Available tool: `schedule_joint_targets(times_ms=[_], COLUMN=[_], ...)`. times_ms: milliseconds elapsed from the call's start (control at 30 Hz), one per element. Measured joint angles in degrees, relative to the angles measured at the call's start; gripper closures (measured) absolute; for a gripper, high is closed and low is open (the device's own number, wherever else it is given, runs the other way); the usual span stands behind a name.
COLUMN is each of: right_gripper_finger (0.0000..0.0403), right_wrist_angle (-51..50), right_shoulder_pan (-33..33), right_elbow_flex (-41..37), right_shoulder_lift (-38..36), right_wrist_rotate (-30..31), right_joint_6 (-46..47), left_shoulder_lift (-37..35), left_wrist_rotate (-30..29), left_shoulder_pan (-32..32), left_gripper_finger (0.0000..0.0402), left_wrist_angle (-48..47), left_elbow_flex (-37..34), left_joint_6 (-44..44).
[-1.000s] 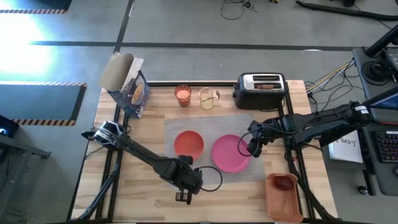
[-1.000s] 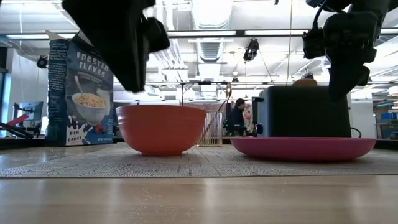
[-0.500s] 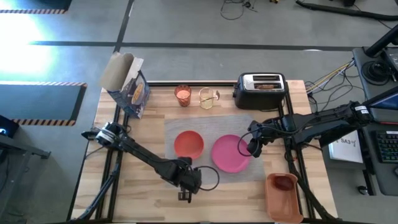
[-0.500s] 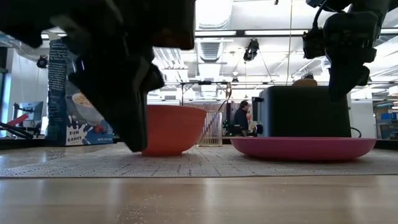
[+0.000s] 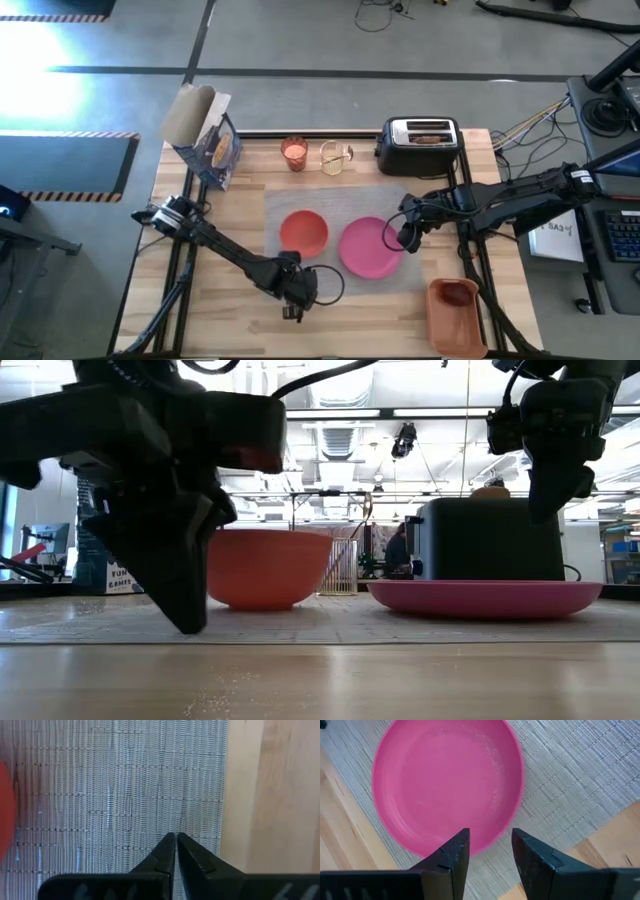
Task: Arrange a breakfast setting
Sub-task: Adjust the gray placemat on the center of the table
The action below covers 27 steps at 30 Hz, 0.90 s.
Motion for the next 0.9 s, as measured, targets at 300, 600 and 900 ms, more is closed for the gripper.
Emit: schedule_joint_targets(times_ms=[300, 600, 900], right_gripper_finger=[0.0266, 0.0266, 0.0266], right_wrist_angle=[0.0, 0.02, 0.01], right_shoulder_pan=[0.0, -0.01, 0.0], right_elbow_flex=[0.0, -0.01, -0.01], right_shoulder_lift=[0.0, 0.0, 0.0], right_wrist_rotate=[0.01, 0.01, -0.01], right_joint_6=[0.0, 0.0, 0.0], left_shoulder_lift=[-0.49, -0.72, -1.35], left_wrist_rotate=[0.09, 0.27, 5.77], left_shoulder_pan=[-2.12, -5.06, -6.17], left_gripper_finger=[0.0398, 0.0398, 0.0398], left_wrist_angle=[-8.22, -13.6, -13.2], left_elbow_flex=[-0.05, -0.2, -0.15], left_joint_6=[-4.25, -9.93, -12.12])
